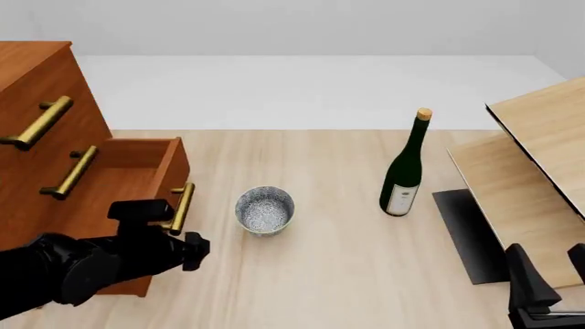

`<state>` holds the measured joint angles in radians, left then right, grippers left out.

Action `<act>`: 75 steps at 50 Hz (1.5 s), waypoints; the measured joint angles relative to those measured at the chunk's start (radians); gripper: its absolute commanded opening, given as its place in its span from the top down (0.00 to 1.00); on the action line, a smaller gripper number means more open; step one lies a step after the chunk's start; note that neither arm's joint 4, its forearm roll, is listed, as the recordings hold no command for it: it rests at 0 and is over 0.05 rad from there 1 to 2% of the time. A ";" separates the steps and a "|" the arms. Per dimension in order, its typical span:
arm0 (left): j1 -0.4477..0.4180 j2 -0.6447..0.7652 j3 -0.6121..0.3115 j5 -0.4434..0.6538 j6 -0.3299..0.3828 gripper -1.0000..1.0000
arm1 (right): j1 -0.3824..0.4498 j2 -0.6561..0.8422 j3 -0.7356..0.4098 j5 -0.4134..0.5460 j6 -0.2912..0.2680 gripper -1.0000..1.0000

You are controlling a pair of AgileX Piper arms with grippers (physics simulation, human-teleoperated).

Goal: Close the bottom drawer of the cabinet and open the top drawer.

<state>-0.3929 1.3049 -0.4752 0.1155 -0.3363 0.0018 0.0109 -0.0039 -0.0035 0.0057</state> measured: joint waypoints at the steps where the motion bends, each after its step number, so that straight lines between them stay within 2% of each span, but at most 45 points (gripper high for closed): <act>1: 0.008 0.003 0.000 0.001 0.008 0.00 | 0.000 0.000 0.000 0.000 0.000 0.00; 40: 0.340 0.033 0.025 0.001 0.359 0.00 | -0.005 0.006 0.002 -0.001 -0.005 0.00; 75: 0.596 -0.030 0.125 -0.080 0.649 0.00 | 0.000 0.006 0.002 -0.001 -0.006 0.00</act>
<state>0.2033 1.2752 -0.3504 0.0351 0.3124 0.0014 0.0167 -0.0022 -0.0046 0.0000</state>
